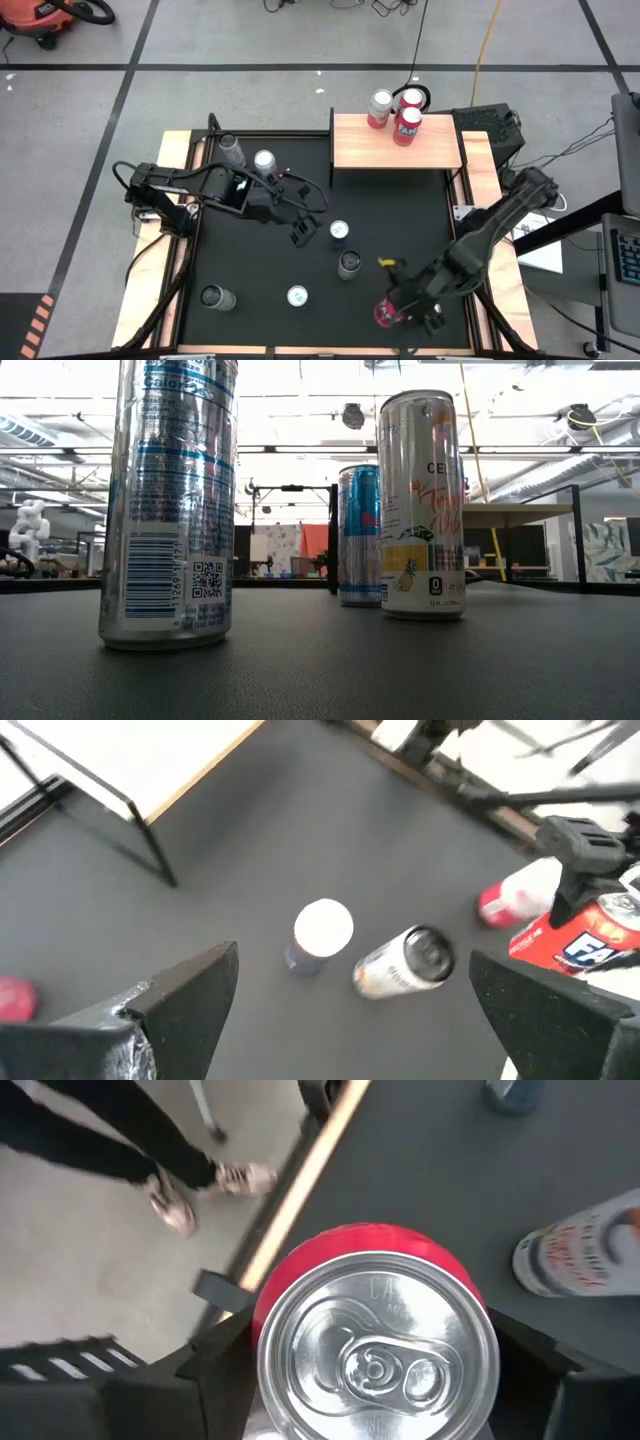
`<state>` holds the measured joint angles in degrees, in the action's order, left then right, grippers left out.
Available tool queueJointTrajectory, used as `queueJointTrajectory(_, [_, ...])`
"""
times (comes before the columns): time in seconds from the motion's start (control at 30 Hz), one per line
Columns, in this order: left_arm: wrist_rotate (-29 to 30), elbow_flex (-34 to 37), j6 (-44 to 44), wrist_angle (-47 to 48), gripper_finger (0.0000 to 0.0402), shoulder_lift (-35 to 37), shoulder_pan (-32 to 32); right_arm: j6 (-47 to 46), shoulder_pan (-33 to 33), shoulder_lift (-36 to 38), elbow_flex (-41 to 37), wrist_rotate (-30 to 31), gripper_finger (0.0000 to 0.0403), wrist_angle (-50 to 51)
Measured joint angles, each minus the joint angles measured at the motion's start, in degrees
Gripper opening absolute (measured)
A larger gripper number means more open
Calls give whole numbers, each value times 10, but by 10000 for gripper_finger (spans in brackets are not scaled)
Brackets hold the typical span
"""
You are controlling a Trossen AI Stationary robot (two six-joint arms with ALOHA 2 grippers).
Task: Place canned beverage on shelf
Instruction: Put the red soda can on the shelf aligned with the other red soda cans
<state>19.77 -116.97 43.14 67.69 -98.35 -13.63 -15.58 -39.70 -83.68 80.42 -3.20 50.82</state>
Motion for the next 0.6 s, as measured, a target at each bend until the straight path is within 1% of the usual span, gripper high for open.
queueJointTrajectory(0.1, [0, 0, -14, -47, 399, 0, -1, -2, 0, 45, 0, 1, 273, 4])
queueJointTrajectory(0.17, [1, 0, -34, -86, 399, 0, -4, -10, 0, 77, 0, 13, 273, 5])
queueJointTrajectory(0.3, [-1, 0, -88, -175, 399, 0, -10, -31, 1, 132, 1, 69, 273, 10])
queueJointTrajectory(0.5, [-3, 0, -161, -295, 399, -3, -11, -26, 12, 190, 1, 162, 273, 10])
queueJointTrajectory(0.6, [-28, 0, -196, -334, 400, -12, -11, -14, 23, 207, 1, 212, 274, 9])
